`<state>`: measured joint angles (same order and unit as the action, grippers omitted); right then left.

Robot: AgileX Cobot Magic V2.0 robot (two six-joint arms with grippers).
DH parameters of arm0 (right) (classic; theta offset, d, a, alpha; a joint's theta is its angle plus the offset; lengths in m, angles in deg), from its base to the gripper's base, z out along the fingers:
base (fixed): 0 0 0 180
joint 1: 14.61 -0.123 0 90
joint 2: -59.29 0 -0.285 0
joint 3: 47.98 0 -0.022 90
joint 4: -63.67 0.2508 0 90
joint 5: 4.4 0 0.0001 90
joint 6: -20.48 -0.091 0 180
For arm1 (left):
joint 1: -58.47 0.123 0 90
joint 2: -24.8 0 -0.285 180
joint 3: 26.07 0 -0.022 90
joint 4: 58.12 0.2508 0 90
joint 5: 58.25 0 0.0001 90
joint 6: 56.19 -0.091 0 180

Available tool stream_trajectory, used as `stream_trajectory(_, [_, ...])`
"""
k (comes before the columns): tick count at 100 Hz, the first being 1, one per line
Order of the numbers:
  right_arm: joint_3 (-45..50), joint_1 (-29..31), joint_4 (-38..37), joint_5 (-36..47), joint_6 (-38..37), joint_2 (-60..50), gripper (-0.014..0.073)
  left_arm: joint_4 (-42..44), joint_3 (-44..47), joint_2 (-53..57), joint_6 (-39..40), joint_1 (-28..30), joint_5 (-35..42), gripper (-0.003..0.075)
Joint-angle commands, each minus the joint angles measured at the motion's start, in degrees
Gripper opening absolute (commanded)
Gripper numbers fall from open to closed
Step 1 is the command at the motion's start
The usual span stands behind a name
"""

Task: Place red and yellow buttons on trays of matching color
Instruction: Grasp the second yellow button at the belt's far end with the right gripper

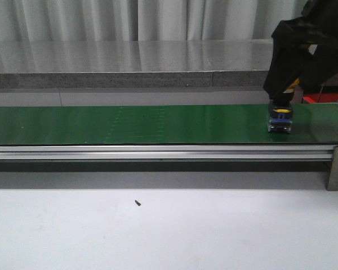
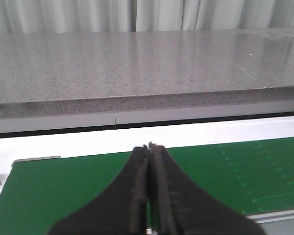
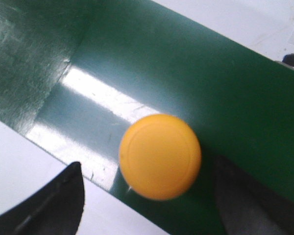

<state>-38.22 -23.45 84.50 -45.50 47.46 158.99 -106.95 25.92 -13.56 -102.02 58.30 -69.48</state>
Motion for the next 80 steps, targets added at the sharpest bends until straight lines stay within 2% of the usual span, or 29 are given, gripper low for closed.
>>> stream_trajectory(1, [-1.8, 0.0, 0.7, 3.7, 0.5, -0.6, 0.0540, -1.1, -1.7, -0.1, 0.0, -0.5, 2.7, -0.0020])
stream_trajectory(18, [-1.8, 0.3, -1.0, 5.8, 0.5, 1.5, 0.0526, -1.1, -1.7, -0.1, 0.0, -0.5, 2.4, -0.0020])
stream_trajectory(35, [-1.8, 1.1, -1.3, 5.7, 0.5, 1.5, 0.0316, -1.1, -1.7, -0.1, 0.0, -0.5, 1.7, -0.0020])
stream_trajectory(47, [-1.8, 2.3, -1.2, 3.2, 0.4, 1.3, 0.0210, -1.1, -1.7, -0.1, 0.0, -0.5, 1.6, -0.0020])
stream_trajectory(65, [-2.5, 5.2, -1.2, -0.8, 0.4, -1.6, 0.0195, -1.1, -1.7, -0.1, 0.0, -0.5, 1.6, -0.0020])
stream_trajectory(80, [-6.5, 12.4, -1.3, -6.9, 0.4, -5.1, 0.0195, -1.1, -1.7, -0.1, 0.0, -0.5, 1.6, -0.0020])
